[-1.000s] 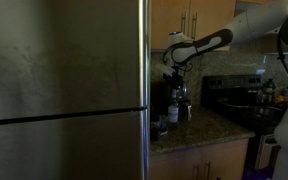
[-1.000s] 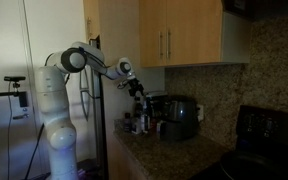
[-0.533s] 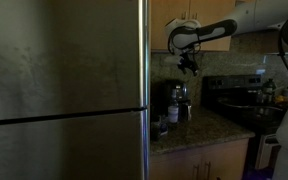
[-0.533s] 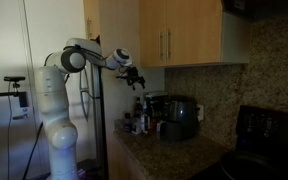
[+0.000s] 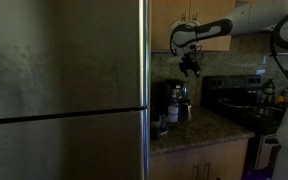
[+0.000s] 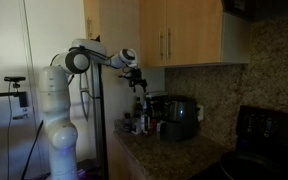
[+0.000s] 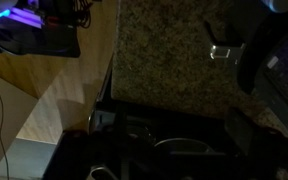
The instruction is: Turn on the air fryer
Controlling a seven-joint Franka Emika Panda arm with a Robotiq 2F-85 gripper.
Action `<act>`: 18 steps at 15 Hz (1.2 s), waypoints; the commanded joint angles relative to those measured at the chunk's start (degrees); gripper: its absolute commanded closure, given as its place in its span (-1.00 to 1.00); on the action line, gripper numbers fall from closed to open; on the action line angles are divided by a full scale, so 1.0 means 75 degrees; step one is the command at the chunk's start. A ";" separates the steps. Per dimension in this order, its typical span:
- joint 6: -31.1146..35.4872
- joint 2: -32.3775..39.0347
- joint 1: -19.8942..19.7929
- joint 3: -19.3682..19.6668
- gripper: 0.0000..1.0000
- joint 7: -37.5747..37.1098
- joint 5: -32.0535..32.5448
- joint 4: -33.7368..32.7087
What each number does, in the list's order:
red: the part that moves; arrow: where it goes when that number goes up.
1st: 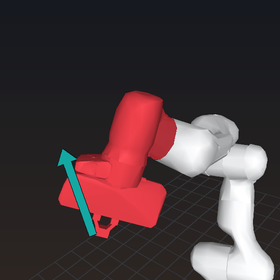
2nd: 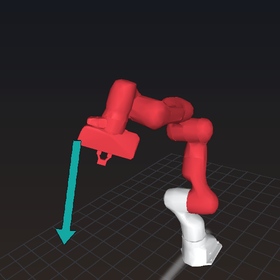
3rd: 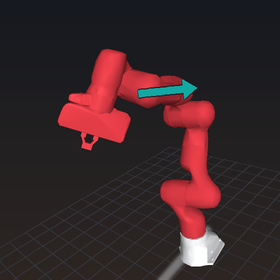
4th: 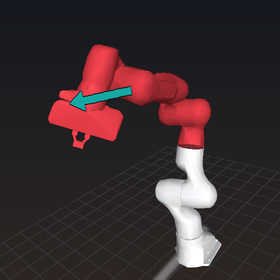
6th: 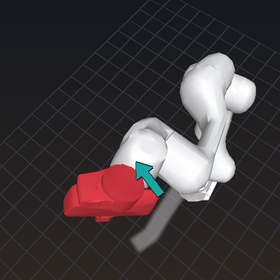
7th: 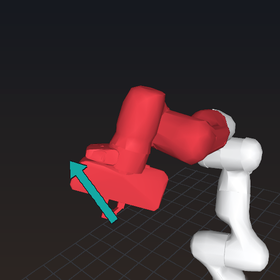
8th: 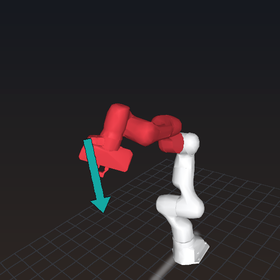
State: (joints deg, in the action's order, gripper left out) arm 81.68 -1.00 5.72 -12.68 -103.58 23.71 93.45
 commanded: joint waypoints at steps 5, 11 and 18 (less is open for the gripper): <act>0.1305 0.1594 -0.0352 0.1291 -1.00 -0.0447 -0.1841 0.0134; 0.1323 0.1763 -0.0162 0.1446 -1.00 -0.0575 -0.1536 0.0085; 0.2927 0.2660 -0.0302 0.1605 -1.00 -0.0617 -0.2316 0.0078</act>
State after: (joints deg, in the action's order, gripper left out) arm 98.27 16.56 3.77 -1.78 -108.25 9.64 94.30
